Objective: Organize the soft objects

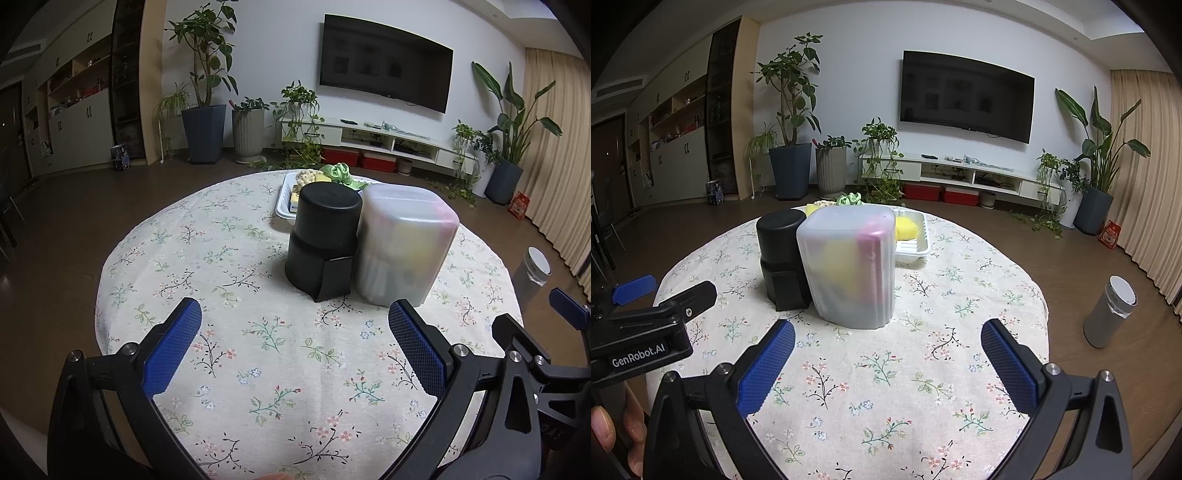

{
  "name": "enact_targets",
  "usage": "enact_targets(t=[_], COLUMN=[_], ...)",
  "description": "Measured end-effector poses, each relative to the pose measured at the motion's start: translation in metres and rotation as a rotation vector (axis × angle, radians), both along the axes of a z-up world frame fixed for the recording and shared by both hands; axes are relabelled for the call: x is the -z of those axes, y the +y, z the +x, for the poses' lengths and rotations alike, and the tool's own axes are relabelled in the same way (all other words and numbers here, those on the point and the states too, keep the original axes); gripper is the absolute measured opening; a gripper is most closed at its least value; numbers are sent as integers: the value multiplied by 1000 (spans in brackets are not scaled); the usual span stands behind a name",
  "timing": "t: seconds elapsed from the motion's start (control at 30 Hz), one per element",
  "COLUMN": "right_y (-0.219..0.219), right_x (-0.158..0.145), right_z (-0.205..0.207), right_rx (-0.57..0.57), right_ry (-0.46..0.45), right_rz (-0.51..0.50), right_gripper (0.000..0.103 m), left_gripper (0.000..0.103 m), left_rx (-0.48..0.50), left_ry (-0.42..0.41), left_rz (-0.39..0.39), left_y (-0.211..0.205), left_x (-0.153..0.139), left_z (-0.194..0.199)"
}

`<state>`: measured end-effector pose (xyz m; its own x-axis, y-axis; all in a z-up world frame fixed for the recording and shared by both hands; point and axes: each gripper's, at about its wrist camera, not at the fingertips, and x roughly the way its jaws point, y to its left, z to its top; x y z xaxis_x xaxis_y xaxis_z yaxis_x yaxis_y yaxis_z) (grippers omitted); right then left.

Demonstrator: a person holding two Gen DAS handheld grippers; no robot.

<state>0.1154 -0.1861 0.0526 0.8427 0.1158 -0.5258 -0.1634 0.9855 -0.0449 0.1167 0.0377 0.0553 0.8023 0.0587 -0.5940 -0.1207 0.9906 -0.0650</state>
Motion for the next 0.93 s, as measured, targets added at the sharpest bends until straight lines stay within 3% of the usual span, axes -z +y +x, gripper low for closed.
enact_targets(t=[0.93], right_y=[0], right_x=[-1], right_z=[-1], right_rx=[-1], right_ry=[3], right_rz=[-1], right_gripper=[103], left_gripper=[103], left_rx=[2], left_ry=[-6], left_rz=[20], left_y=[0], left_x=[0], left_z=[-2])
